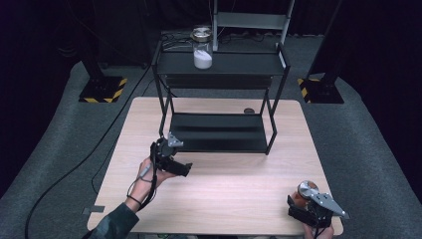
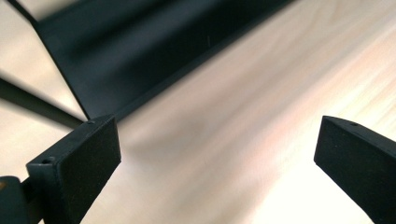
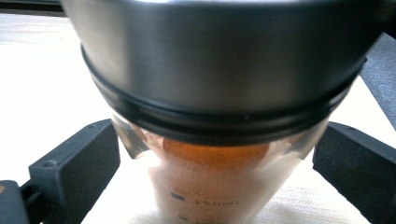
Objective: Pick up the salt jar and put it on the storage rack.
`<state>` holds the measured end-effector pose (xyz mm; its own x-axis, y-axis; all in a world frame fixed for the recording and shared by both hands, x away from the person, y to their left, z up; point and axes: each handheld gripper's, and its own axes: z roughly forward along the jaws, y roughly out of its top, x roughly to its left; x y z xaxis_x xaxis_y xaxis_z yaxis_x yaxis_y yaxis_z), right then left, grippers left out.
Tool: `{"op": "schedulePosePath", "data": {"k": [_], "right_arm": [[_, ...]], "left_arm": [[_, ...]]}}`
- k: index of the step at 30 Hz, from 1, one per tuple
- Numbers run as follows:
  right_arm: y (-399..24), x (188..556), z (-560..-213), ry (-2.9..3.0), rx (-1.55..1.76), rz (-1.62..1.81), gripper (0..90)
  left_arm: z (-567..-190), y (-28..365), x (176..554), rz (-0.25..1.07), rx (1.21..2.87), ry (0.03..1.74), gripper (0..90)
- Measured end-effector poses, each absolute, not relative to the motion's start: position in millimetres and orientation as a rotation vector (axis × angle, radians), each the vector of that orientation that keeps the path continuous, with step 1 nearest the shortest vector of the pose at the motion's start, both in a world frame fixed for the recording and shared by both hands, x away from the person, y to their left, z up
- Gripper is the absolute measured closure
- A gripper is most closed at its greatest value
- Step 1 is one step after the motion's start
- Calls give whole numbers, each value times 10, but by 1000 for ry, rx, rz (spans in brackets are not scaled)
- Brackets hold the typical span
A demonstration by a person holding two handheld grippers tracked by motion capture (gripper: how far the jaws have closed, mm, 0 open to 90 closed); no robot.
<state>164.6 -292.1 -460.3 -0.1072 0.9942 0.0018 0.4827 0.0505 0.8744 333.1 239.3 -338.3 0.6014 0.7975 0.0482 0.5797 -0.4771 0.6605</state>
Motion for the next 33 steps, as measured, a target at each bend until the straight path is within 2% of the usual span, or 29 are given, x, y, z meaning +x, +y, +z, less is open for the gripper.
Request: {"op": "schedulePosePath", "data": {"k": [3, 9, 17, 33], "right_arm": [[-2918, 1649, -4600, 1671, 1501, 982, 0], [-2912, 1651, -4599, 1671, 1500, 977, 0], [-2907, 1655, -4597, 1673, 1499, 973, 0], [-2907, 1655, -4596, 1667, 1508, 975, 0]], "left_arm": [[-3649, 2465, 3243, 441, 2213, 1134, 1], [-4033, 2531, 2963, 467, 2139, 1221, 1], [-4324, 2556, 2786, 500, 2071, 1256, 1], [-4376, 2541, 2729, 524, 2043, 1254, 0]]}}
